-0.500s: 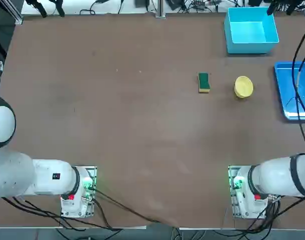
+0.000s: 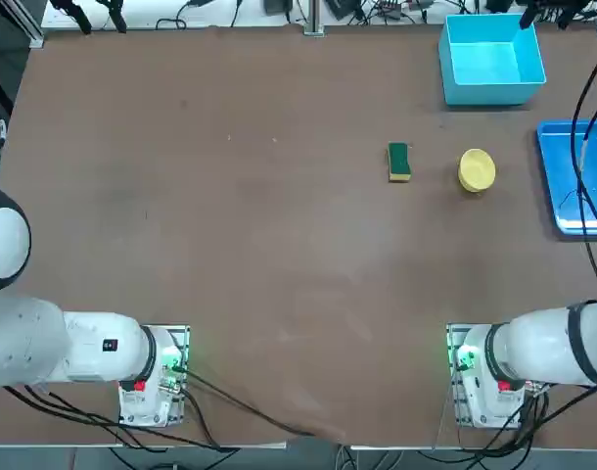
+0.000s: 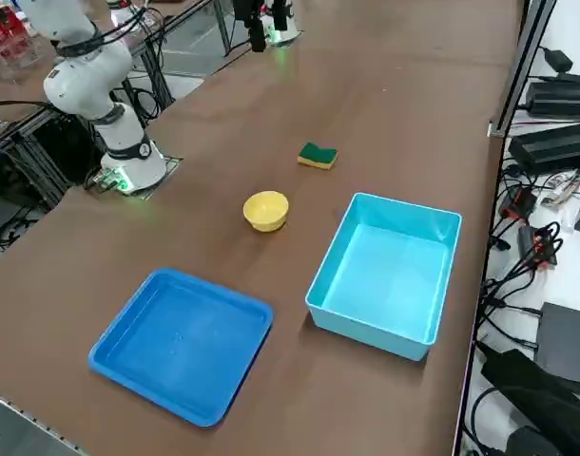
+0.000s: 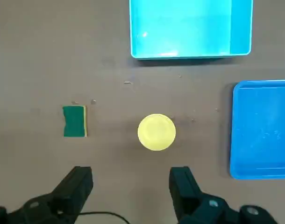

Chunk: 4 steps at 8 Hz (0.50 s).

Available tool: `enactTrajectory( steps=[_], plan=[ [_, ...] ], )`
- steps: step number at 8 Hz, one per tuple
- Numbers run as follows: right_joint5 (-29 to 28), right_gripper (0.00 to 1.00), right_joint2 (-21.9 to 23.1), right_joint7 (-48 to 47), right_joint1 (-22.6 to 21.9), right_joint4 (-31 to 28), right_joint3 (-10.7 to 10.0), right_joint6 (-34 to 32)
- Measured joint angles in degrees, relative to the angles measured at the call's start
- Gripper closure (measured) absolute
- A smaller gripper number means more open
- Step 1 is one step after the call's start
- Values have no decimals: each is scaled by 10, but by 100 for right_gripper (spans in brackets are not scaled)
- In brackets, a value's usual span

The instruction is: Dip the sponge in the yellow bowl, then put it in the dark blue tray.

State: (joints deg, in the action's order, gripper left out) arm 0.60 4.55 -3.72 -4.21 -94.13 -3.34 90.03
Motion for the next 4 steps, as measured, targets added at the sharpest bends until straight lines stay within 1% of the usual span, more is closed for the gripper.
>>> enactTrajectory(
  steps=[2,3,4],
  plan=[
    [-4,0,0,-1,-3,4,0,0],
    [-6,0,-3,-1,-11,3,0,-2],
    [-8,0,-14,-2,-31,1,0,-4]
  ],
)
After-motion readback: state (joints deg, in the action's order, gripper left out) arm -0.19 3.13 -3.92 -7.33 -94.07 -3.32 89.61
